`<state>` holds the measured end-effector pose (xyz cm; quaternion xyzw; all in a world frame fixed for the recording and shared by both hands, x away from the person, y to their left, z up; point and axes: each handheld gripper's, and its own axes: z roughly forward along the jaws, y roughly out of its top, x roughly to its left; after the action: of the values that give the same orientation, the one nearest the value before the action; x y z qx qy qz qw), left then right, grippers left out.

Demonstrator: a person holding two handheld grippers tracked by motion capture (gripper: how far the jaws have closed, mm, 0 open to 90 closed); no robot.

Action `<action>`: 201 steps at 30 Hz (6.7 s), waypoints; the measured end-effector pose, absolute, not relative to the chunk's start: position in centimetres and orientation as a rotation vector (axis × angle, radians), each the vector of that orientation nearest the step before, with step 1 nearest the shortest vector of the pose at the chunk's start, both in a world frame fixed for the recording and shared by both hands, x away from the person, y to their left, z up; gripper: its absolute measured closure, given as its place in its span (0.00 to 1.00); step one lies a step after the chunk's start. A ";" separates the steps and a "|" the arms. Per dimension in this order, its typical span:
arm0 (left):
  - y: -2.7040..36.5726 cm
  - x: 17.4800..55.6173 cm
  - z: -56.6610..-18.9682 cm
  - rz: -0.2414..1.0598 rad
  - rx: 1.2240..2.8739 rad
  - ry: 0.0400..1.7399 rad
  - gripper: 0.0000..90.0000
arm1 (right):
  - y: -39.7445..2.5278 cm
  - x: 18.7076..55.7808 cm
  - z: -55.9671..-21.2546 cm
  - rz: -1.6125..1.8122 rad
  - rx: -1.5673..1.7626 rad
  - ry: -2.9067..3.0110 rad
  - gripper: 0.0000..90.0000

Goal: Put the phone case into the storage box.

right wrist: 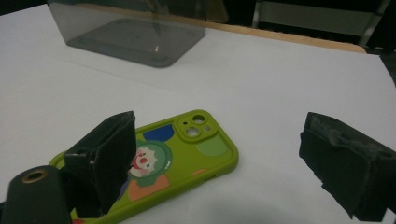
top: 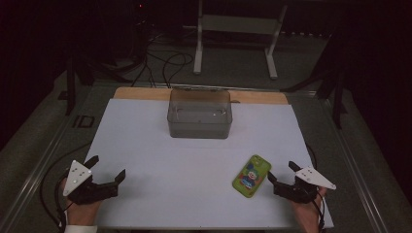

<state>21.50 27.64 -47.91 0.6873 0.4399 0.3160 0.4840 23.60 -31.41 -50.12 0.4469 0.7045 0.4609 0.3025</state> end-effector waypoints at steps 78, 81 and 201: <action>26.6 22.2 -48.6 0.774 1.724 1.066 0.00 | -19.3 28.1 -52.1 0.979 0.881 2.502 0.99; 26.6 22.2 -48.6 0.769 1.728 1.065 0.00 | -20.4 27.8 -51.1 1.066 0.890 2.414 0.90; 2.8 35.3 -47.9 0.343 2.232 0.650 0.00 | -29.2 25.1 -49.7 1.254 1.190 1.816 0.12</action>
<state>35.33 2.80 -47.94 0.8764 0.2553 0.1346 0.3856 25.10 -29.23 -49.65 0.4509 0.6882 0.4753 0.3119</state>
